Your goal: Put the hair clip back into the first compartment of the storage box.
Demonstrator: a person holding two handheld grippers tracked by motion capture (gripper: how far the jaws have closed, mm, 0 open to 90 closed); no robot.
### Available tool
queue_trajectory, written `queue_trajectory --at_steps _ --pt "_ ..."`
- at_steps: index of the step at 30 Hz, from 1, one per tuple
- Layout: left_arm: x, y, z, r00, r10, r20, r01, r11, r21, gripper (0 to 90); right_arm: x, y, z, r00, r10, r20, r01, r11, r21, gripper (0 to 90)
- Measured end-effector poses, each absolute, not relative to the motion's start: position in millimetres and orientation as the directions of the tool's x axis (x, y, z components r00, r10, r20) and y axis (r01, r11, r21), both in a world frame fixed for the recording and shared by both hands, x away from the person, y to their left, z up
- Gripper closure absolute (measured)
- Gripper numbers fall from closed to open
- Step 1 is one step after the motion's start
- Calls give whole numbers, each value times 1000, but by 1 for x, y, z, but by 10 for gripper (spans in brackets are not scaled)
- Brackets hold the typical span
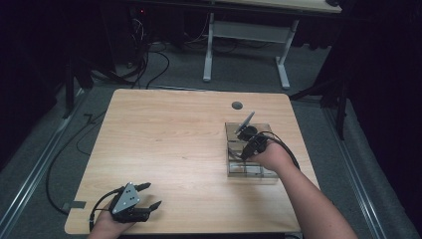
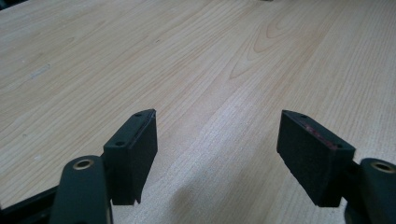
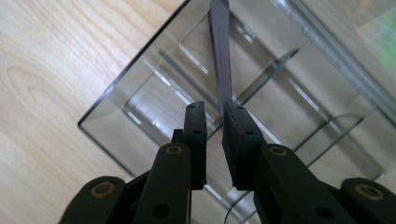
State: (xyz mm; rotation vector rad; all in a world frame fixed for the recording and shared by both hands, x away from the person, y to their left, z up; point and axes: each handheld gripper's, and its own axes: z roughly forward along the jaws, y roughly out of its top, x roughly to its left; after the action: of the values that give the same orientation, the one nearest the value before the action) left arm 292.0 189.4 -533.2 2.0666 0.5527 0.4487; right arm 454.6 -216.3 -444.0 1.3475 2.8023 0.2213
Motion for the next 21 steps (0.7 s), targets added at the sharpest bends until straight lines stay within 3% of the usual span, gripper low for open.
queue_trajectory --at_steps 21 --pt "292 189 -533 830 549 100 212 -477 853 293 402 -241 -438 -608 793 45 787 593 172 838"
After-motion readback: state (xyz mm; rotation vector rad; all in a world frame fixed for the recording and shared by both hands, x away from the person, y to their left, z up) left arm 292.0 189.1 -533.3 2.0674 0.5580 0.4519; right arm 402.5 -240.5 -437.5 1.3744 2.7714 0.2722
